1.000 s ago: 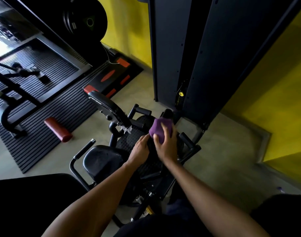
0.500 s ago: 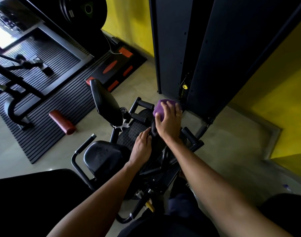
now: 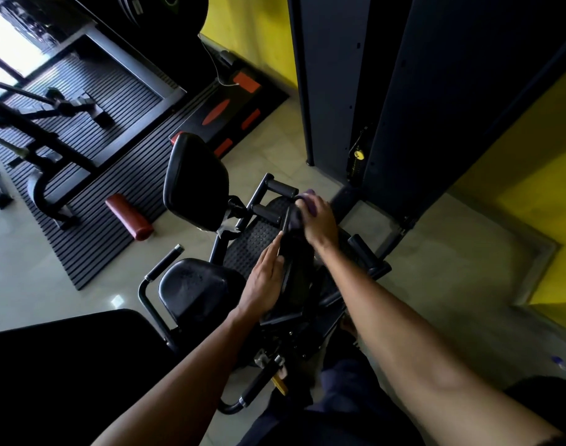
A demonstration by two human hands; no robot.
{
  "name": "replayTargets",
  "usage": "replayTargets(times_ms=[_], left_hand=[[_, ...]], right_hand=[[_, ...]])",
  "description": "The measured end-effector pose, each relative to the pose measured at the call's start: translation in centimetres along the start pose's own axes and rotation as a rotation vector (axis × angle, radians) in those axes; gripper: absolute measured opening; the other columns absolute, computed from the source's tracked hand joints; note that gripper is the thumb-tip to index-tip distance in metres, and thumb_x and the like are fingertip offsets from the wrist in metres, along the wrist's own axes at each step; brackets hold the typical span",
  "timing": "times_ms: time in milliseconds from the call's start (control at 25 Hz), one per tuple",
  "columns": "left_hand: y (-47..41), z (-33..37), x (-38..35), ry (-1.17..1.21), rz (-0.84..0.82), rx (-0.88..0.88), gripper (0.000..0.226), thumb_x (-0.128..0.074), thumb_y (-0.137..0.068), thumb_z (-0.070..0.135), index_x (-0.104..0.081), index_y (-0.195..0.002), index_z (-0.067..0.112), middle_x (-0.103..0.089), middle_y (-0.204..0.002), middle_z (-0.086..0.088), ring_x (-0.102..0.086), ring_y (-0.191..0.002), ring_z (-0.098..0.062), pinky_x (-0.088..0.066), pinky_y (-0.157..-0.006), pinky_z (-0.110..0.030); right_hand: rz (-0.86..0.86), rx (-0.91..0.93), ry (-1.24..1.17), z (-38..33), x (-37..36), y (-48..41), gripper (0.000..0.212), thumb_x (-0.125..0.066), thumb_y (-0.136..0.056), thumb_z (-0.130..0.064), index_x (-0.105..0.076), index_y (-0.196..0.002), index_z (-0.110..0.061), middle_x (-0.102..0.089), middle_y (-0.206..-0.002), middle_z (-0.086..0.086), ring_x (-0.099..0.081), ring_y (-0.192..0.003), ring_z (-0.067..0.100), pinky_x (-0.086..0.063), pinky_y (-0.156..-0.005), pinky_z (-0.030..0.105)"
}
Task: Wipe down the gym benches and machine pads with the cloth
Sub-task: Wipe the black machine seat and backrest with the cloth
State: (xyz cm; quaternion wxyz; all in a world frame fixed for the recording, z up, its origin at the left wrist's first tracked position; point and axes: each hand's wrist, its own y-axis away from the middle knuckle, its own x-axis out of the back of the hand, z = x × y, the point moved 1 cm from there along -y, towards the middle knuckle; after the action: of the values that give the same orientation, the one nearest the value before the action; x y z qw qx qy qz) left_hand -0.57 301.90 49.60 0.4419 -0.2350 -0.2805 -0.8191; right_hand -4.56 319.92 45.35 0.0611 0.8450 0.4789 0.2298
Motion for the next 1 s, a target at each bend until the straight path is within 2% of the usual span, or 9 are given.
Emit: replayTargets(times_ms=[160,240,320,400,520,640,720,840,1000], left_hand=[[-0.8,0.4,-0.8,0.025,0.055,0.098,0.048,-0.041,-0.106,0.012,-0.036,-0.154,0.014,-0.034,-0.16,-0.003,-0.03,-0.144,-0.005,-0.015,-0.099,0.006],[-0.3,0.5,-1.2,0.038,0.069,0.132,0.052,-0.039,-0.108,0.017,-0.027,-0.158,0.021,-0.017,-0.167,-0.001,-0.012,-0.149,0.001,-0.008,-0.098,0.01],[0.2,0.6,-1.6,0.089,0.086,0.154,0.053,-0.033,-0.11,0.025,-0.018,-0.16,0.032,-0.003,-0.169,0.005,0.007,-0.138,0.025,-0.004,-0.094,0.012],[0.6,0.5,-2.2,0.139,0.114,0.163,0.052,-0.03,-0.11,0.028,-0.015,-0.16,0.036,0.001,-0.169,0.006,0.01,-0.129,0.034,-0.005,-0.093,0.013],[0.7,0.7,-2.8,0.191,0.151,0.202,0.051,-0.029,-0.111,0.03,-0.015,-0.159,0.037,0.002,-0.169,0.005,0.012,-0.143,0.016,-0.004,-0.095,0.012],[0.3,0.7,-3.1,0.247,0.172,0.193,0.052,-0.027,-0.105,0.039,-0.014,-0.155,0.044,0.002,-0.169,0.007,0.01,-0.151,0.001,-0.003,-0.1,0.009],[0.0,0.9,-3.3,0.287,0.173,0.221,0.047,-0.026,-0.107,0.036,-0.011,-0.151,0.048,0.003,-0.169,0.008,0.008,-0.152,-0.001,-0.003,-0.105,0.006],[-0.1,1.2,-3.7,0.333,0.192,0.254,0.048,-0.027,-0.111,0.029,-0.015,-0.155,0.043,0.002,-0.169,0.009,0.005,-0.152,0.0,-0.007,-0.107,0.005],[-0.5,1.4,-4.1,0.38,0.226,0.265,0.047,-0.027,-0.11,0.033,-0.022,-0.155,0.044,-0.001,-0.169,0.011,0.005,-0.152,0.0,-0.008,-0.104,0.002]], right_hand=[[-0.118,0.352,0.142,-0.3,-2.1,4.3,0.048,-0.062,-0.09,-0.059,-0.057,-0.134,-0.038,-0.042,-0.149,0.0,-0.041,-0.137,0.02,-0.042,-0.104,0.031],[-0.237,0.221,-0.09,0.5,-2.3,2.8,0.035,-0.064,-0.097,-0.037,-0.064,-0.131,-0.028,-0.052,-0.139,0.002,-0.054,-0.126,0.016,-0.046,-0.098,0.023],[-0.402,0.013,-0.228,2.1,-2.7,0.4,0.026,-0.055,-0.103,-0.018,-0.067,-0.125,-0.014,-0.062,-0.126,0.007,-0.063,-0.11,0.009,-0.046,-0.087,0.013],[-0.519,-0.133,-0.156,4.2,-3.6,-1.5,0.03,-0.046,-0.106,-0.011,-0.064,-0.129,-0.005,-0.065,-0.122,0.01,-0.062,-0.112,0.013,-0.045,-0.085,0.016],[-0.555,-0.258,-0.116,4.8,-3.8,-1.7,0.033,-0.046,-0.107,-0.017,-0.062,-0.129,0.002,-0.062,-0.12,0.012,-0.055,-0.114,0.019,-0.045,-0.081,0.023],[-0.5,-0.051,-0.183,2.2,-2.6,0.9,0.037,-0.054,-0.102,-0.046,-0.068,-0.125,-0.021,-0.059,-0.137,0.003,-0.056,-0.125,0.013,-0.043,-0.105,0.024],[-0.467,0.12,-0.224,1.6,-1.8,2.6,0.039,-0.061,-0.095,-0.053,-0.066,-0.126,-0.03,-0.055,-0.137,-0.003,-0.053,-0.128,0.007,-0.041,-0.108,0.021],[-0.473,0.162,-0.219,3.1,-1.8,2.1,0.032,-0.062,-0.1,-0.031,-0.064,-0.132,-0.023,-0.055,-0.133,-0.005,-0.054,-0.125,0.003,-0.039,-0.104,0.011],[-0.5,-0.132,-0.119,6.8,-4.3,-2.2,0.028,-0.051,-0.106,-0.017,-0.068,-0.127,-0.009,-0.059,-0.138,0.008,-0.057,-0.123,0.016,-0.037,-0.097,0.005]])
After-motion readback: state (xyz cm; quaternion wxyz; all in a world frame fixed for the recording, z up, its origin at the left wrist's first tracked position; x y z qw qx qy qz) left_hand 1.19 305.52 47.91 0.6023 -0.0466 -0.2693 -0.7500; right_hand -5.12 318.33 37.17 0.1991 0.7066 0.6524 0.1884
